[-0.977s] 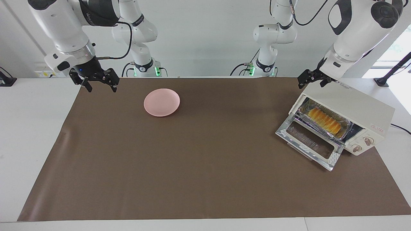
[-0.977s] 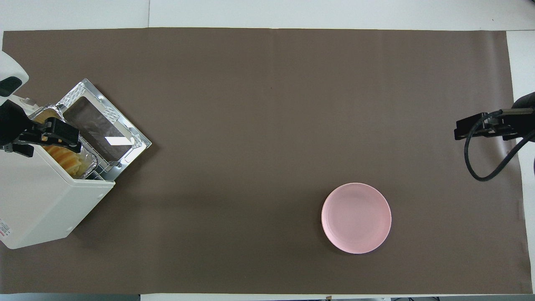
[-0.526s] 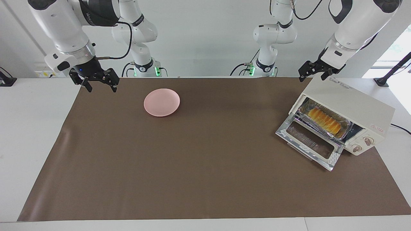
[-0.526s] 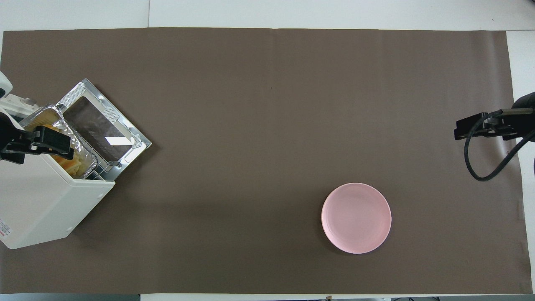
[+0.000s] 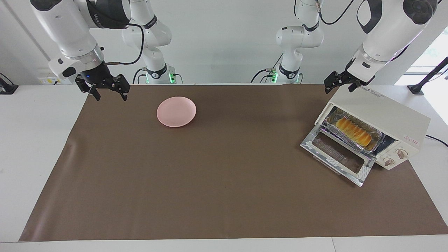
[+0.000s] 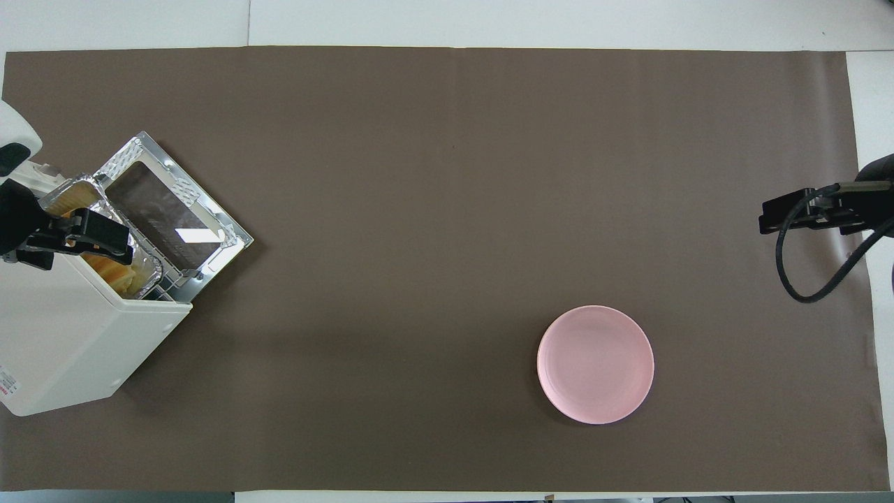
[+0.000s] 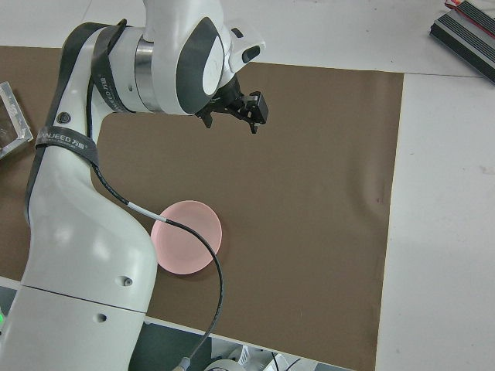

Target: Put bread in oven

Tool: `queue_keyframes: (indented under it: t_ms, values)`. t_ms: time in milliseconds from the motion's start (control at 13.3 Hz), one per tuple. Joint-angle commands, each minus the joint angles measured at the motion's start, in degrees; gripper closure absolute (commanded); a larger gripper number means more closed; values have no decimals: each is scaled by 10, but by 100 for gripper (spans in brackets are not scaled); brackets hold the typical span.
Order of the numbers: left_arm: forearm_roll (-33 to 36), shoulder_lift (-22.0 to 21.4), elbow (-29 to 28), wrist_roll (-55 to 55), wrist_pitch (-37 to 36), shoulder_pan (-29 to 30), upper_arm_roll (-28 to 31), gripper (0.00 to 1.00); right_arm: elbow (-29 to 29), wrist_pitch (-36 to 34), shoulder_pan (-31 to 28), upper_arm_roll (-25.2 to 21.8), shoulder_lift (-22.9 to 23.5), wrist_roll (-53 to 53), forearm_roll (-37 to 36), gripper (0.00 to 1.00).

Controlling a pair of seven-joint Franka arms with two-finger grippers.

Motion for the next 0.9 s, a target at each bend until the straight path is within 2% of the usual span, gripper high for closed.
queue_keyframes:
  t_ms: [0, 827]
  values:
    - [-2, -4, -2, 9, -9, 5, -3, 0, -4, -9, -3, 1, -7, 5, 9, 0]
    - [0, -15, 3, 8, -7, 6, -1, 0, -4, -9, -3, 1, -7, 5, 9, 0]
